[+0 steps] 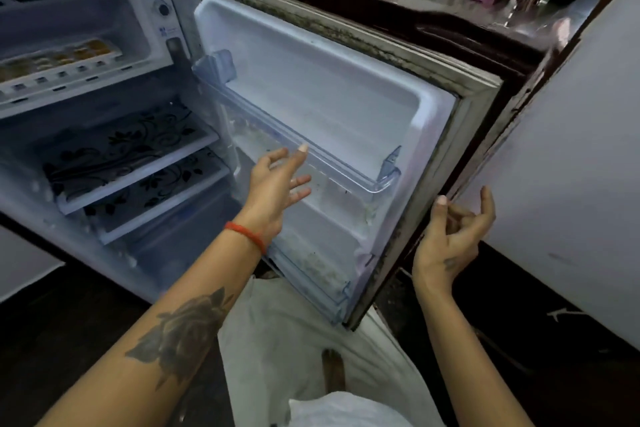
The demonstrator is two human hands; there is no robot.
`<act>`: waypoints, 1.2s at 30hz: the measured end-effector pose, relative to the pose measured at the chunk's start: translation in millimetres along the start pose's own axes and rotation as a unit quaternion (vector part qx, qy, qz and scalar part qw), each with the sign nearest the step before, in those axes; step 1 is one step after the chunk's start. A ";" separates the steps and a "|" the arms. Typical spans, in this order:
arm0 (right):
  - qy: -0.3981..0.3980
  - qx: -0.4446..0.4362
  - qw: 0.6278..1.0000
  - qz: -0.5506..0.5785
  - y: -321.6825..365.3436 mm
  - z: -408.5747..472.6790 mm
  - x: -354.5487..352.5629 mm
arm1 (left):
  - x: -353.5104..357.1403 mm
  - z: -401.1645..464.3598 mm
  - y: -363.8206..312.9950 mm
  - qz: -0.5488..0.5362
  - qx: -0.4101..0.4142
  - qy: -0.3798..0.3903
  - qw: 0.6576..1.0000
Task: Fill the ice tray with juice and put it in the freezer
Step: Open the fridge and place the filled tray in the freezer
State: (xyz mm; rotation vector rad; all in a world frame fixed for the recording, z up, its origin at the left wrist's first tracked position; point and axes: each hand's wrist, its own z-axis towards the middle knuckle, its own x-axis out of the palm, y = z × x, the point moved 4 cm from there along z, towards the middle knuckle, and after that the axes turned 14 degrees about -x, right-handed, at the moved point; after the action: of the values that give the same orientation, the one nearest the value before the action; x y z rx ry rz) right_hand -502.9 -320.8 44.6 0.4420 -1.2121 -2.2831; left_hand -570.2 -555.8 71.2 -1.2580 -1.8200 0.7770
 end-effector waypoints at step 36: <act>0.615 -0.148 0.751 0.191 190.5 -262.2 168.0 | -295.2 -133.0 47.1 0.066 0.164 -0.359 0.917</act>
State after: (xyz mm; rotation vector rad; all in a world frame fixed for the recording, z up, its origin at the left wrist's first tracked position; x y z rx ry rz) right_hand -453.2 -682.5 52.6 1.1724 -0.1910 -1.2459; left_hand -372.0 -812.2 26.0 -0.9364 -2.0346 1.7147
